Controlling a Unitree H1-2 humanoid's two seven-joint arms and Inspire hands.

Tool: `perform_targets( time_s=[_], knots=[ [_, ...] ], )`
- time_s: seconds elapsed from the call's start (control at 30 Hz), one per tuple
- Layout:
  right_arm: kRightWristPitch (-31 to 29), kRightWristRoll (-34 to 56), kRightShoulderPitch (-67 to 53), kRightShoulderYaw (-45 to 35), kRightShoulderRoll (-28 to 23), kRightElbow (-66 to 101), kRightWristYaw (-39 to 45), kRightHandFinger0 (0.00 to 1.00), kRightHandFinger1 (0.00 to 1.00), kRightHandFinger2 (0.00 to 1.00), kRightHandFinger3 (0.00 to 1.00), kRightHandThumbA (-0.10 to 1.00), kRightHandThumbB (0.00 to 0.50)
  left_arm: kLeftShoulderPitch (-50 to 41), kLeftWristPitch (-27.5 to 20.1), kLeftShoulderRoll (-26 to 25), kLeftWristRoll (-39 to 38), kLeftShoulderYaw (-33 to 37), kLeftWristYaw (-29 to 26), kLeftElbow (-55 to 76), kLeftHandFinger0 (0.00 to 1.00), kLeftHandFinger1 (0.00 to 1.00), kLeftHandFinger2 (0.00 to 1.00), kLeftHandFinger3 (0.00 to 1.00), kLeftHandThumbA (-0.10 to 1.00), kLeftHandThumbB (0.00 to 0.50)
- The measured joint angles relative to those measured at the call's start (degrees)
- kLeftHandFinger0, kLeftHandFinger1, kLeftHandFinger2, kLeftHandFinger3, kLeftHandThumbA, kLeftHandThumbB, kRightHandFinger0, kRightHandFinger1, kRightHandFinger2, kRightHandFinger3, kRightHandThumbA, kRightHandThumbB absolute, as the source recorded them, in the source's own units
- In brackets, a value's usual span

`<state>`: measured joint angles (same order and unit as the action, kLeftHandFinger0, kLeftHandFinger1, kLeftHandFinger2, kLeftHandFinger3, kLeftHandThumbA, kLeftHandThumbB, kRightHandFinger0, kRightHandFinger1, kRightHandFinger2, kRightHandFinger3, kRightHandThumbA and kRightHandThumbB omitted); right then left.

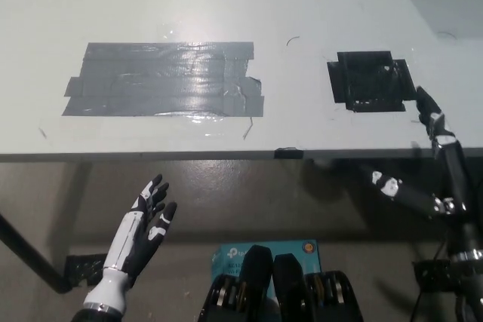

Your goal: A rubick's cube is kept in the black marked spot on the table and the robot uses its right arm to pick it up and hands it to a person

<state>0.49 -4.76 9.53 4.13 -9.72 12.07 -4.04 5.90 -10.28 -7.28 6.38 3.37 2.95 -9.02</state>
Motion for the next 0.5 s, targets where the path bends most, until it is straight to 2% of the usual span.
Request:
perform_targets(
  time_s=[0.03,0.23,0.5],
  knots=[
    [-0.5,0.5,-0.2,0.0,0.0,-0.2,0.3,1.0,1.0,1.0,1.0,0.88,0.189,0.1,0.0,0.0,0.0,0.0,0.0,0.0,1.0,1.0,1.0,1.0,0.82,0.189],
    [-4.8,3.5,-0.8,0.0,0.0,-8.8,3.0,1.0,1.0,1.0,1.0,0.87,0.188,0.3,0.0,0.0,0.0,0.0,0.1,0.0,1.0,1.0,1.0,1.0,0.82,0.19],
    [-6.1,4.7,-0.7,0.0,-0.1,-15.1,5.7,1.0,1.0,1.0,1.0,0.84,0.208,0.3,0.0,0.0,0.0,0.0,0.1,0.1,1.0,1.0,1.0,1.0,0.8,0.189]
  ],
)
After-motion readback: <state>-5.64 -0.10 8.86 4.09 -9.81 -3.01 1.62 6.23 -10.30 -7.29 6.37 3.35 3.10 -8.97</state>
